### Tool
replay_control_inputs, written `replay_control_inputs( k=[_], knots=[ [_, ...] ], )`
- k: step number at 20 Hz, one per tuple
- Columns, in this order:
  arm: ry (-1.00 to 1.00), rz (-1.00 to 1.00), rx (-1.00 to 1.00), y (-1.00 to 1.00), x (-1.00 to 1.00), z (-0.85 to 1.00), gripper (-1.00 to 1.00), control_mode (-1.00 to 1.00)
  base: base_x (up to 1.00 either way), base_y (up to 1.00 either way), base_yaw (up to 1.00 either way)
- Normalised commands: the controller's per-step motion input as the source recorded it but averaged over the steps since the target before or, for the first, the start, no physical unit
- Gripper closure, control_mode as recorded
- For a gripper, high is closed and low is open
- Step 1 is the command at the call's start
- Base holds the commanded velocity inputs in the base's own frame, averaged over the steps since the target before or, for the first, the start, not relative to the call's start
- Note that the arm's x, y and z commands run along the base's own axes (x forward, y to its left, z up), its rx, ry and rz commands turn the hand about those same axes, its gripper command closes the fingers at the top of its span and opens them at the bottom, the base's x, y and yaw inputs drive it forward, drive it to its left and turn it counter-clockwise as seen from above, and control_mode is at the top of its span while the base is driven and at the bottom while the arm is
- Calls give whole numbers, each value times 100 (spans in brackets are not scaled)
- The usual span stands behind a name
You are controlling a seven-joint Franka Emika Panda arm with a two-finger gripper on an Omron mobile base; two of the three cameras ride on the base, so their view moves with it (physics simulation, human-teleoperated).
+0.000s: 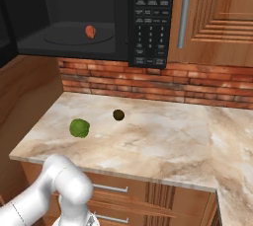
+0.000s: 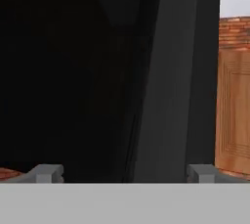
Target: Close the microwave door.
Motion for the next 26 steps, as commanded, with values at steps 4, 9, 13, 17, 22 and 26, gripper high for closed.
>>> replay_control_inputs(
  k=[4, 9, 13, 17, 22, 26],
  knots=[
    [5, -32, 0, -100, 0, 0, -100, -100, 0, 0, 0],
    [6, -27, 0, -100, 14, 0, -100, -100, 0, 0, 0],
    [1, -19, 0, -96, 15, 0, -100, -100, 0, 0, 0],
    [0, -11, 0, -99, 12, 0, -100, -100, 0, 0, 0],
    [0, -4, 2, -100, 25, 0, -100, -100, 0, 0, 0],
    [0, 3, 5, -90, 29, 0, -100, -100, 0, 0, 0]
  ],
)
